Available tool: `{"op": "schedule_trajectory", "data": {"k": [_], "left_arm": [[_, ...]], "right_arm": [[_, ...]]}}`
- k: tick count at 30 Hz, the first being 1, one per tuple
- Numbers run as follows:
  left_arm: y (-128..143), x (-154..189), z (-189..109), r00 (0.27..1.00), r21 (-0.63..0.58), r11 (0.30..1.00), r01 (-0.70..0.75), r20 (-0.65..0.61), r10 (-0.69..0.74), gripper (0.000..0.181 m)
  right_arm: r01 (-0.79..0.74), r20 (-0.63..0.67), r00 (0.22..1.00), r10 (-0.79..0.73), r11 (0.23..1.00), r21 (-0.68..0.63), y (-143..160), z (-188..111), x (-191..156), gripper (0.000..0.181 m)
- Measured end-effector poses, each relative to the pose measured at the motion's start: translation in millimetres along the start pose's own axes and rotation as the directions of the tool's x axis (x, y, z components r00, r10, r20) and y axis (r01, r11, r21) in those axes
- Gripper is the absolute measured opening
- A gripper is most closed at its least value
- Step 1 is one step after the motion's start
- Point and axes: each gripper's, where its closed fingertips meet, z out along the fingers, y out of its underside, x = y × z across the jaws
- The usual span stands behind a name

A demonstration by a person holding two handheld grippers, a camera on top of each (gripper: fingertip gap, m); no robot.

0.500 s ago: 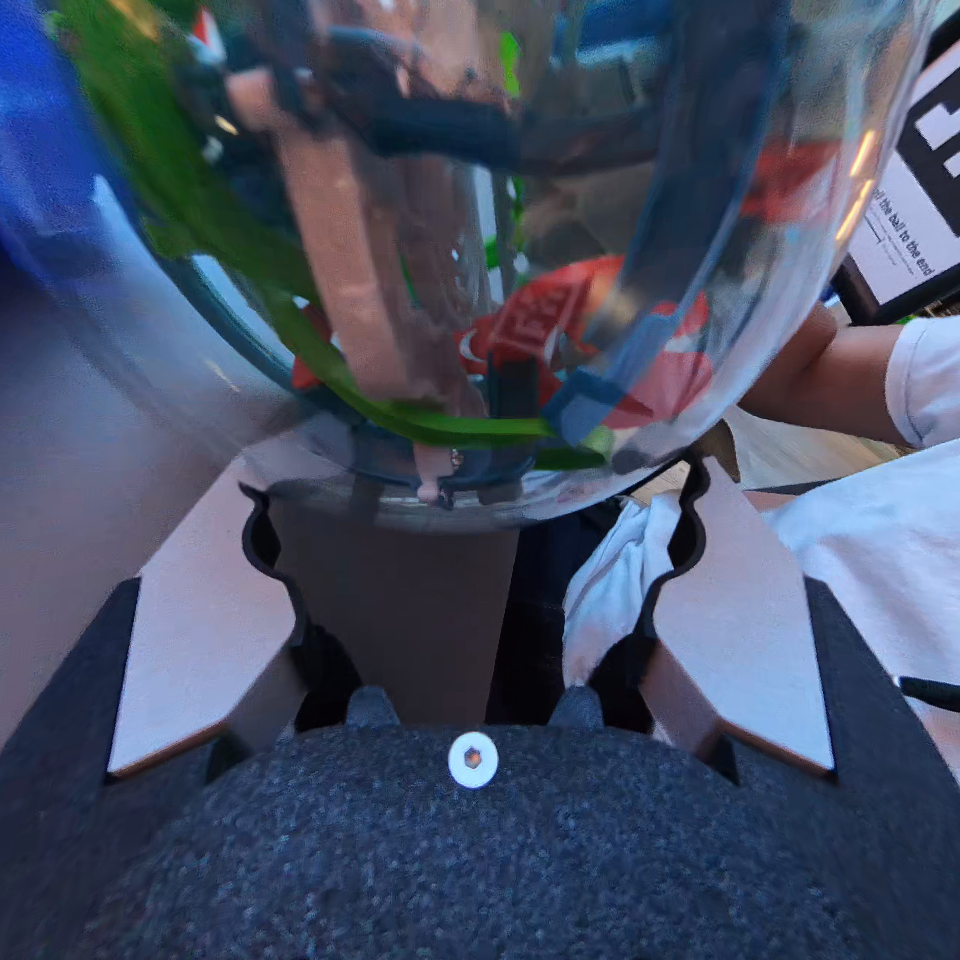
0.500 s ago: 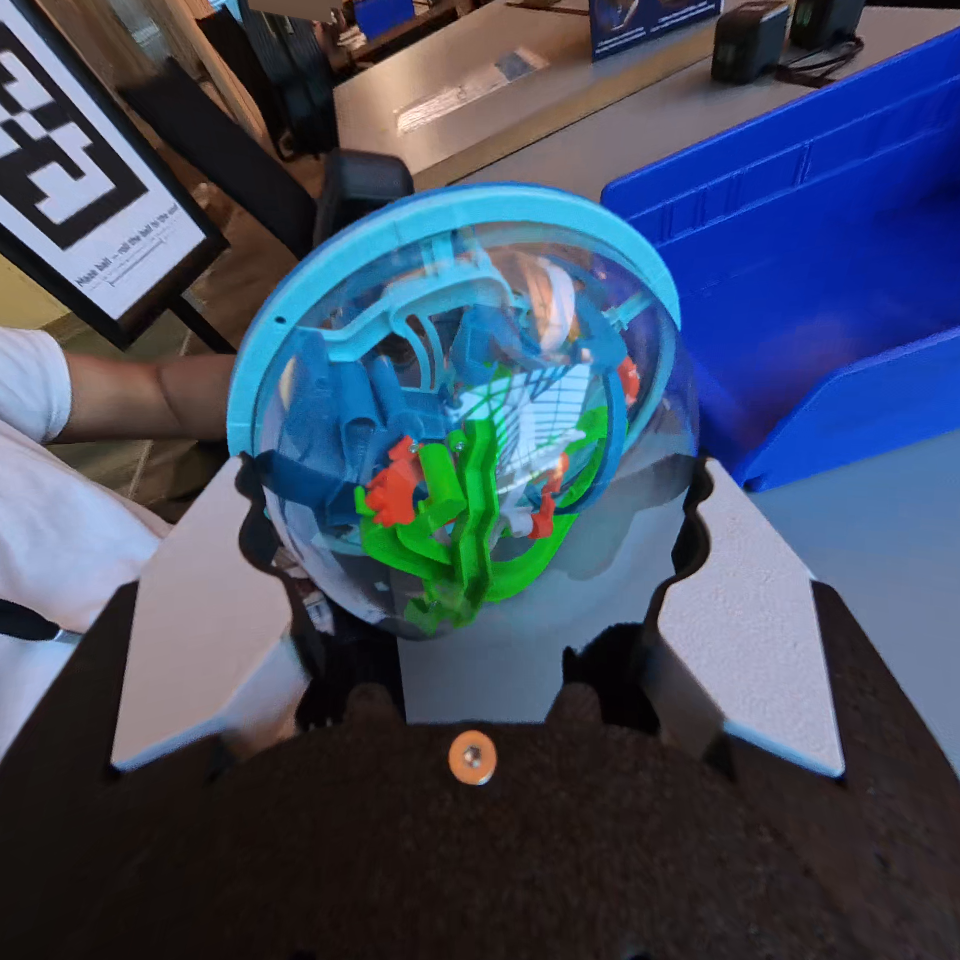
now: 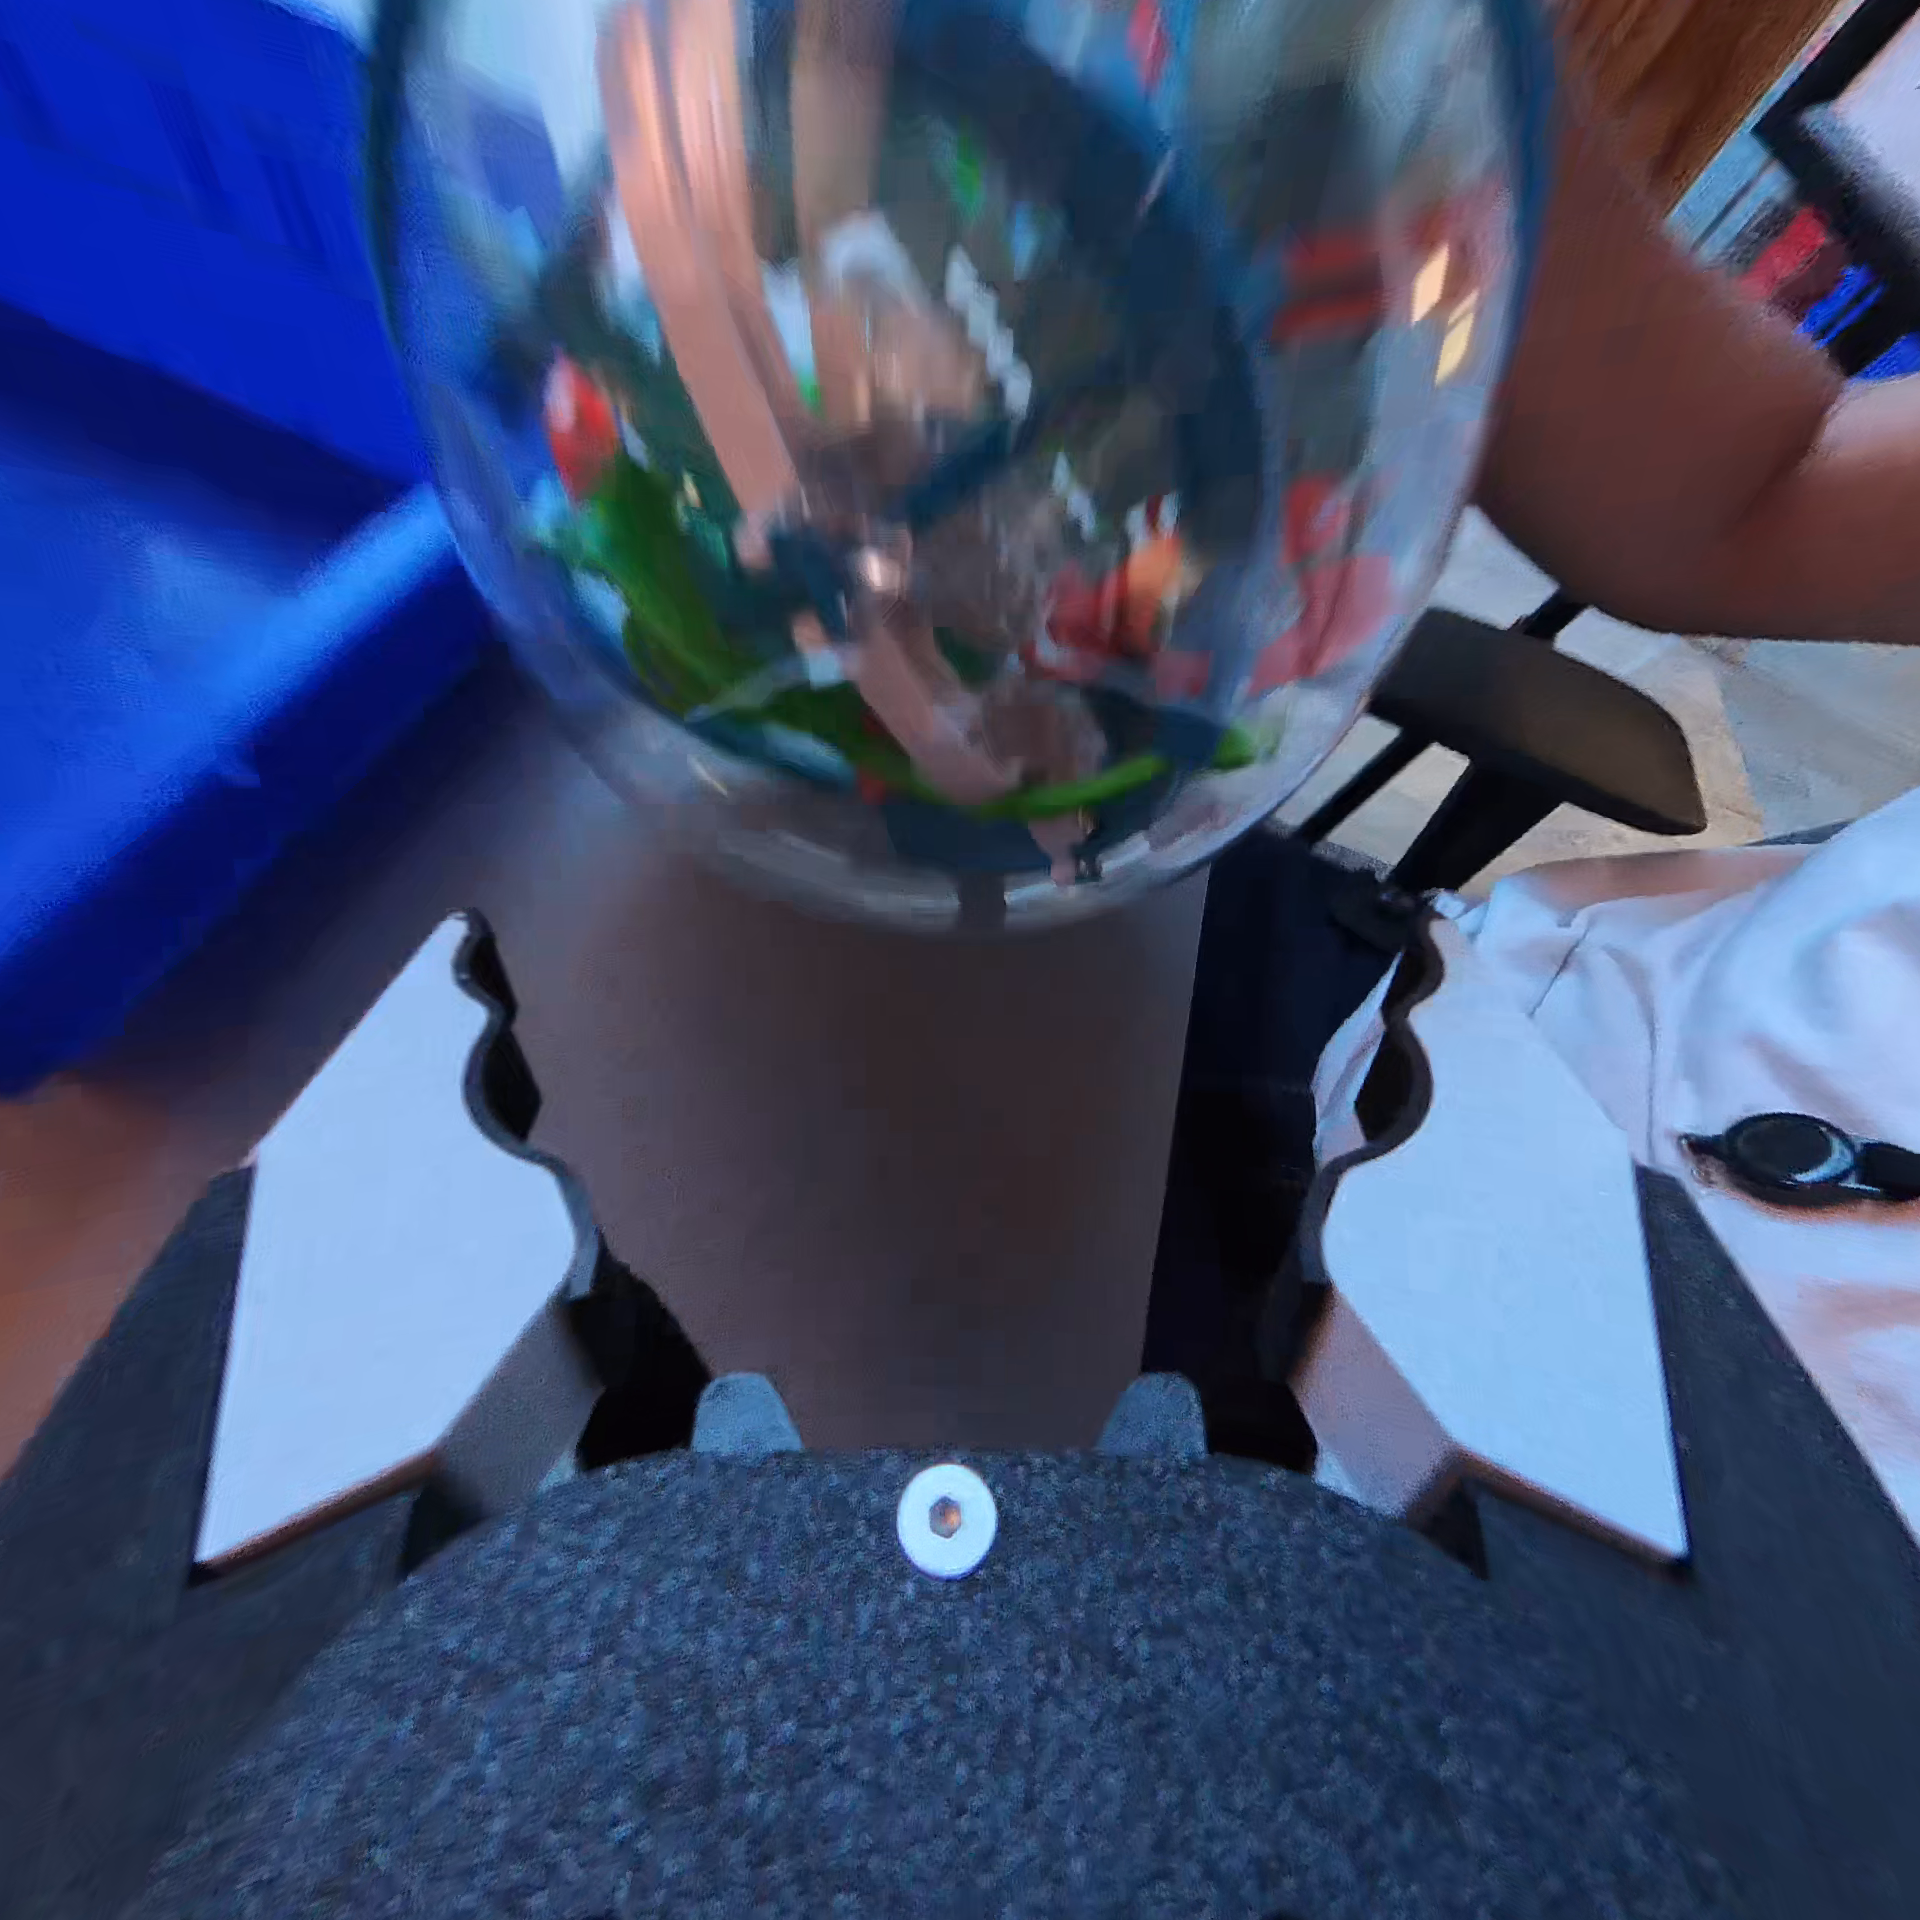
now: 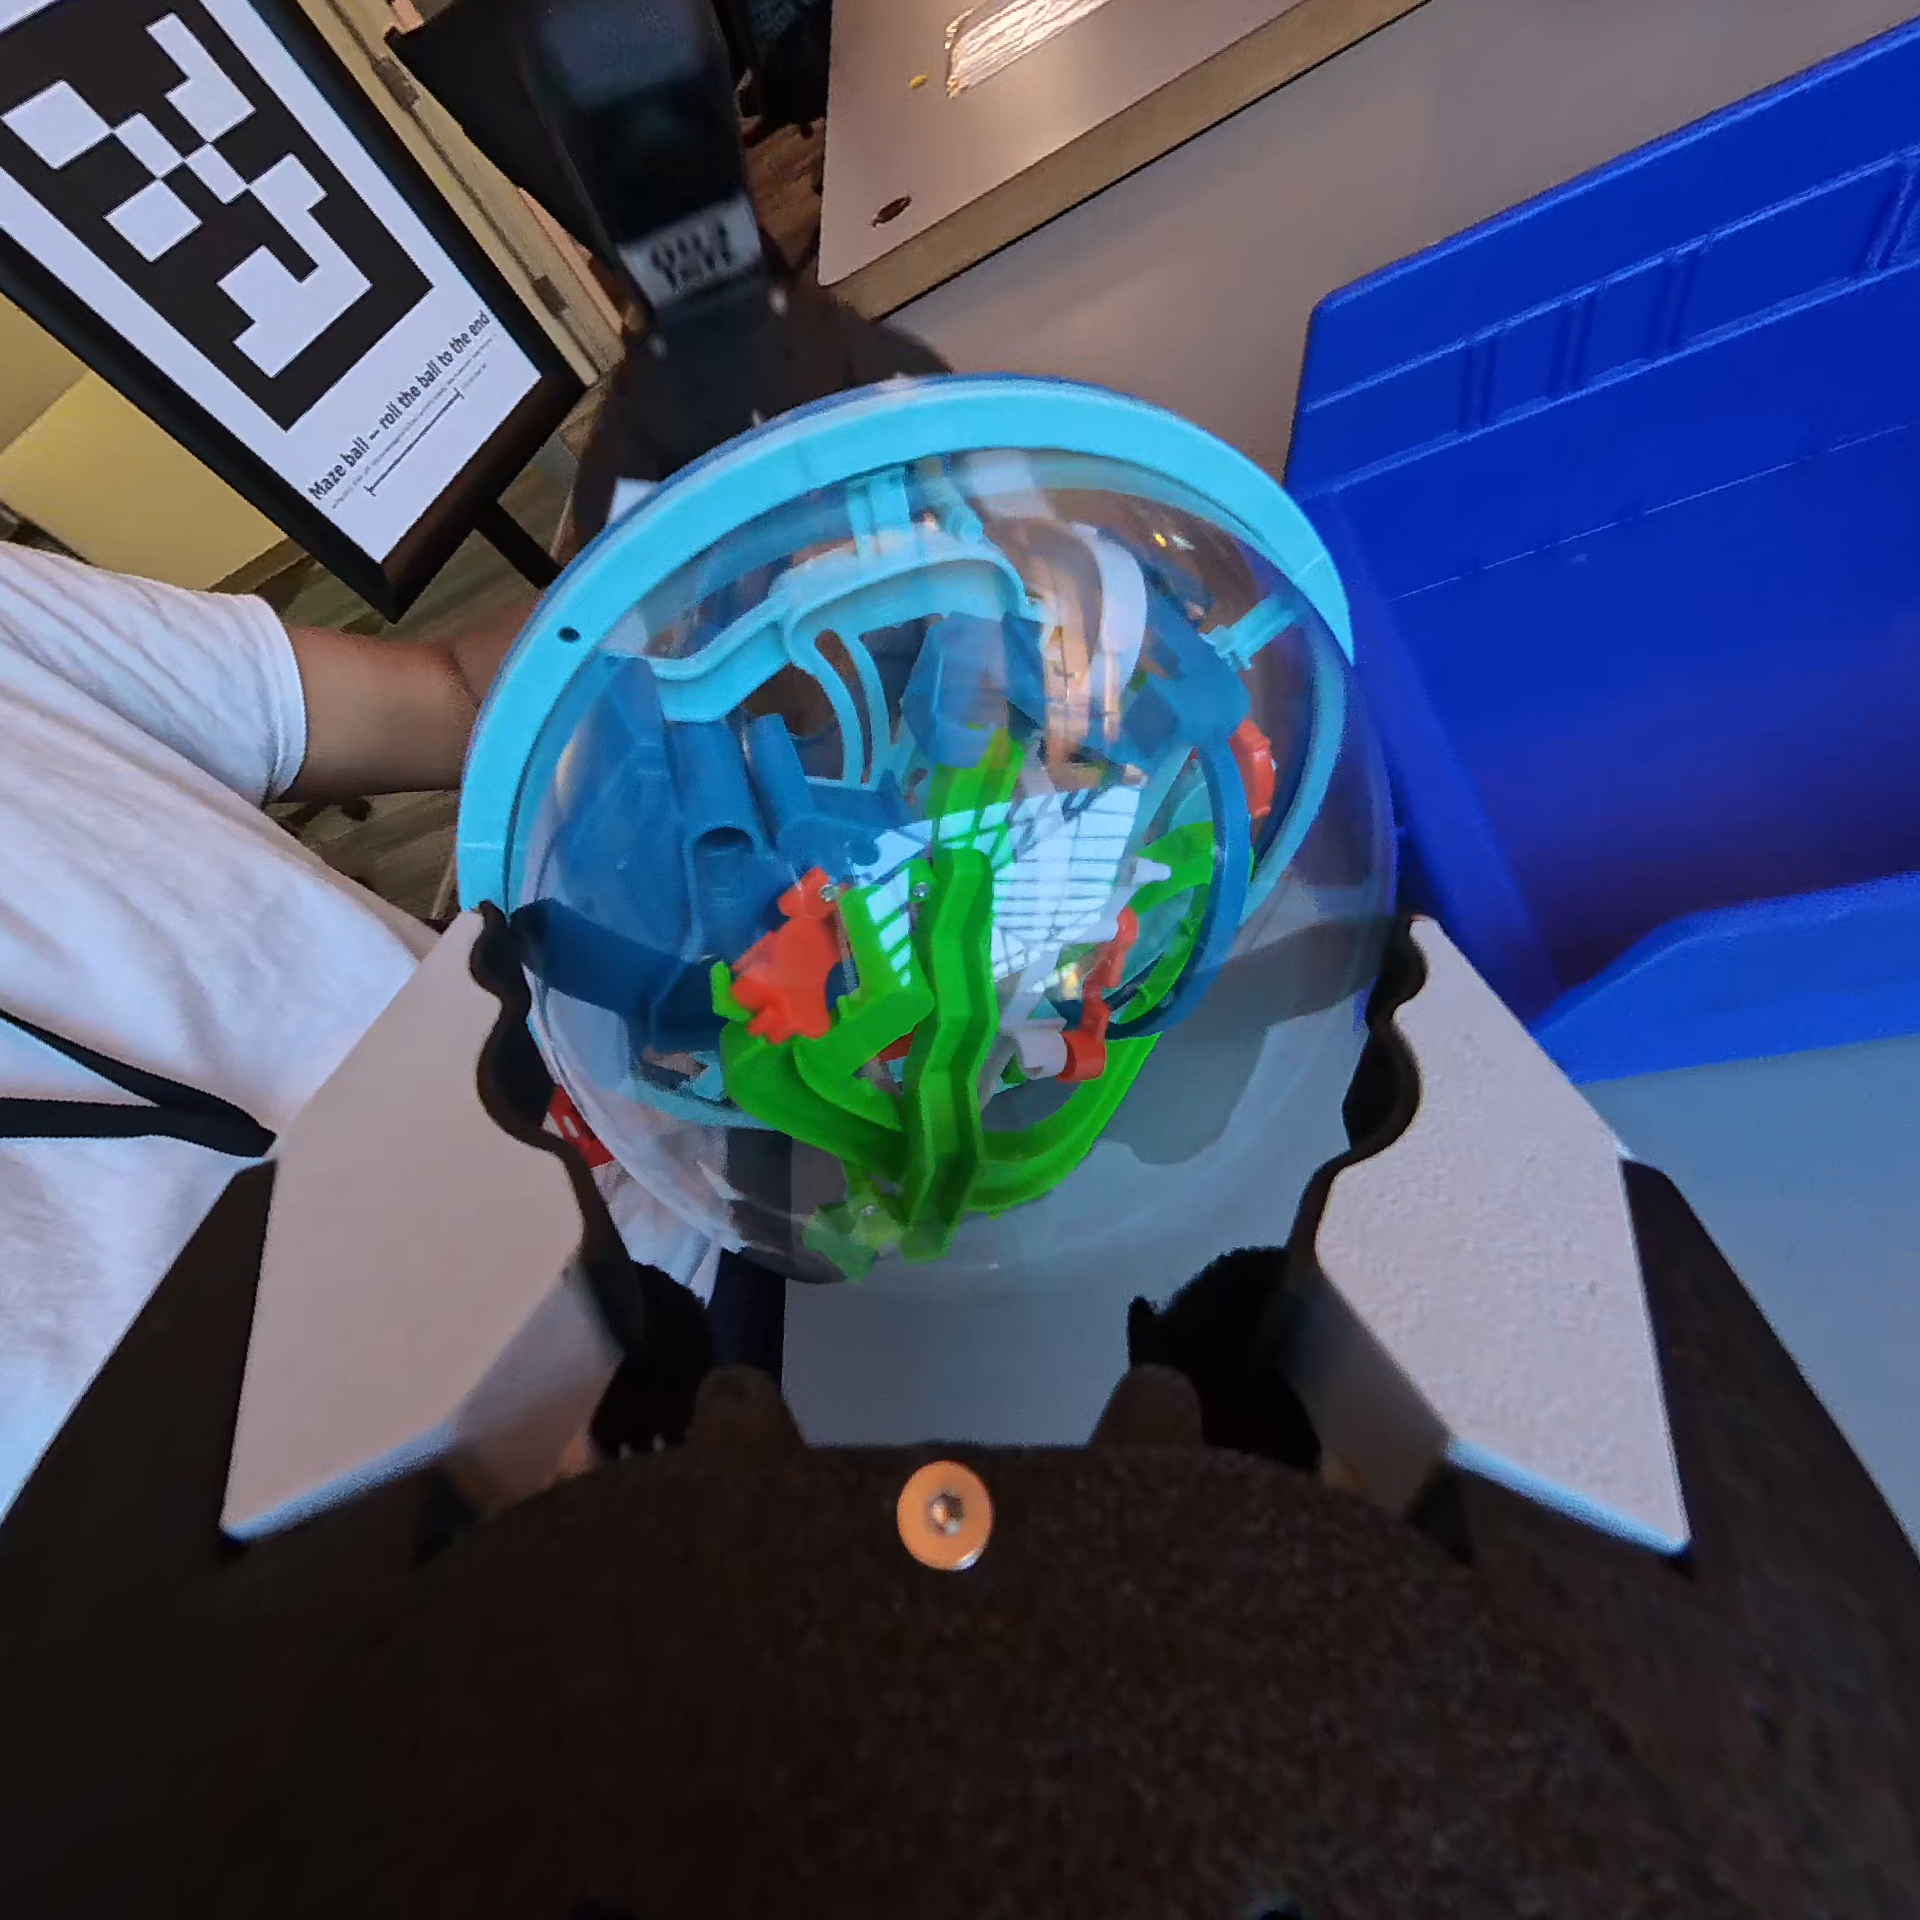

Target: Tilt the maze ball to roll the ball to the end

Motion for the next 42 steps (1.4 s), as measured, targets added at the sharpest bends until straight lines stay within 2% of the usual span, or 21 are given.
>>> {"op": "schedule_trajectory", "data": {"k": [2,5,7,10,12,14,15,18,19,20,24,29,32,33,36,39,42], "left_arm": [[-24.2,-4.3,-9.3,0.993,0.046,0.992,-0.12,0.028,0.119,0.158],[-46.3,-11.9,-2.6,0.949,0.027,0.952,-0.306,0.084,0.303,0.156],[-54.3,-13.2,5.0,0.94,0.02,0.941,-0.337,0.055,0.335,0.158],[-52.9,-13.9,13.2,0.956,-0.004,0.956,-0.293,-0.023,0.293,0.159],[-49.9,-16.2,13.1,0.967,-0.007,0.967,-0.253,-0.036,0.253,0.159],[-44.5,-20.5,12.6,0.985,-0.011,0.986,-0.166,-0.042,0.166,0.158],[-41.3,-23.1,12.7,0.992,-0.011,0.993,-0.118,-0.041,0.118,0.158],[-29.0,-27.3,14.4,0.999,-0.001,1.0,-0.014,-0.042,0.014,0.156],[-24.9,-25.8,15.5,0.999,0.003,1.0,0.009,-0.053,-0.009,0.147],[-21.8,-24.3,17.3,0.998,0.009,1.0,0.028,-0.06,-0.027,0.147],[-23.3,-13.1,23.5,0.994,0.037,0.998,0.051,-0.094,-0.047,0.146],[-21.3,2.6,25.9,0.996,-0.018,1.0,-0.013,-0.091,0.011,0.151],[-18.3,9.6,25.2,0.992,-0.027,0.997,-0.07,-0.107,0.067,0.157],[-18.1,10.0,24.1,0.99,-0.024,0.996,-0.085,-0.117,0.081,0.154],[-23.4,3.2,16.4,0.983,0.013,0.996,-0.085,-0.161,0.085,0.145],[-33.9,-9.4,12.2,0.979,0.062,0.996,-0.071,-0.187,0.081,0.151],[-33.8,-8.8,22.9,0.97,0.028,0.993,-0.118,-0.211,0.121,0.156]], "right_arm": [[0.002,0.026,1.0,-0.002,1.0,-0.003,-2.4,1.8,1.5,0.153],[-0.005,0.078,0.997,0.003,1.0,0.022,-10.5,7.5,4.8,0.154],[-0.005,0.113,0.994,-0.001,0.999,0.051,-16.3,12.2,5.9,0.154],[0.035,0.114,0.992,-0.047,0.993,0.109,-25.7,10.9,6.6,0.149],[0.076,0.051,0.995,-0.086,0.981,0.177,-30.8,-1.1,6.1,0.146],[0.161,-0.073,0.986,-0.147,0.952,0.262,-30.1,-15.8,3.9,0.146],[0.204,-0.144,0.975,-0.17,0.943,0.263,-21.4,-19.8,2.2,0.146],[0.287,-0.312,0.922,-0.232,0.947,0.144,25.1,-12.4,0.5,0.149],[0.301,-0.349,0.905,-0.242,0.945,0.125,37.0,-8.6,-1.5,0.151],[0.319,-0.387,0.886,-0.254,0.941,0.113,45.4,-5.6,-2.0,0.15],[0.391,-0.535,0.795,-0.287,0.916,0.089,51.6,2.4,12.8,0.147],[0.389,-0.468,0.824,-0.32,0.92,0.056,55.5,9.4,6.6,0.153],[0.316,-0.39,0.889,-0.24,0.938,0.142,55.5,5.2,3.1,0.151],[0.293,-0.367,0.905,-0.217,0.942,0.166,55.6,3.6,2.8,0.151],[0.262,-0.324,0.928,-0.186,0.942,0.209,56.1,-0.4,4.9,0.15],[0.213,-0.259,0.954,-0.153,0.951,0.223,57.5,-4.3,5.6,0.149],[0.207,-0.201,0.966,-0.164,0.953,0.22,57.5,-4.7,3.7,0.149]]}}
